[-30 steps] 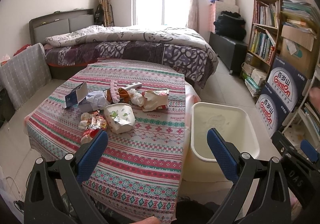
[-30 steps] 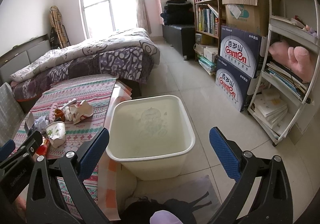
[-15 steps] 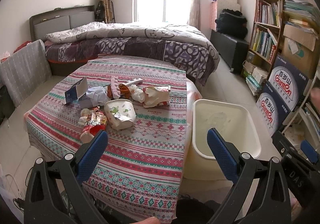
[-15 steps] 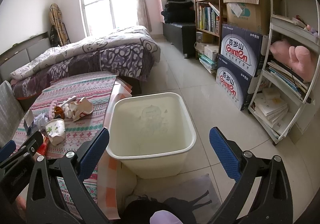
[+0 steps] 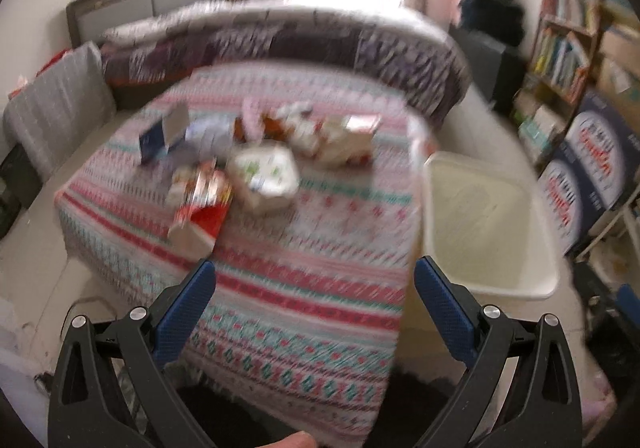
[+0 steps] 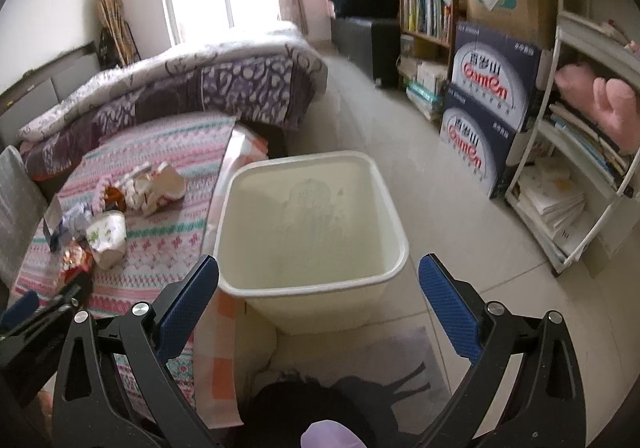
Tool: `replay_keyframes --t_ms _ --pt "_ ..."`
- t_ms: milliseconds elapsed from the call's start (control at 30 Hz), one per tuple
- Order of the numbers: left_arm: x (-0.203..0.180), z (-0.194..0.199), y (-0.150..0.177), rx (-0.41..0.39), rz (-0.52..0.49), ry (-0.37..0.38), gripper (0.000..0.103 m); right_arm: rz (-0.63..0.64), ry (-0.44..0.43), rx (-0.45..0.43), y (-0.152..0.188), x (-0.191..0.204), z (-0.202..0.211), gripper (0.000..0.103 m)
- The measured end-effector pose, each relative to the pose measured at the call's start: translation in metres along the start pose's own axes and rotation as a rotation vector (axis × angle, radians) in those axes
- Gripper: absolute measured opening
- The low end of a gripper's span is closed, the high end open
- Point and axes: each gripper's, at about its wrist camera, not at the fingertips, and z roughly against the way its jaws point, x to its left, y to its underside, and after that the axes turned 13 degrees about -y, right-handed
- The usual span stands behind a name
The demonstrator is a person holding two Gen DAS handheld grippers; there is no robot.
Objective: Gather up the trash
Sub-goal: 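Grasp the red-and-white snack bag with the left tool while the right tool grasps the paper cup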
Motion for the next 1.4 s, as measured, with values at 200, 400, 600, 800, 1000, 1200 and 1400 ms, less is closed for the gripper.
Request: replay_keyframes --t_ms 200,400,600,800,1000,1200,1400 --pt "0.025 -0.050 0.005 0.096 -0.006 -0.118 0.096 -0.016 -0.015 0.123 0.001 -0.002 -0.029 0.096" --pt "0.060 -0.087 -0.015 0.160 0.050 -0.182 0.096 -0.010 -0.041 0.202 0.002 0.006 -0.053 0.096" --pt "0.072 -0.126 -0.039 0.215 0.081 -0.124 0.096 0.010 -0.095 0.261 -0.002 0.021 -0.073 0.096" --pt "0.078 -0.144 -0.045 0.219 0.079 -0.047 0.072 0.033 -0.164 0.308 -0.012 0.049 -0.098 0.096" --pt "0.096 -0.151 -0.031 0.238 0.117 0.066 0.039 0.079 -0.248 0.341 -0.022 0.088 -0.122 0.096" --pt "0.134 -0.125 -0.011 0.208 0.190 0.168 0.038 0.166 -0.317 0.346 -0.033 0.141 -0.146 0.096" --pt "0.162 -0.111 0.002 0.185 0.225 0.167 0.038 0.237 -0.387 0.389 -0.039 0.198 -0.176 0.096"
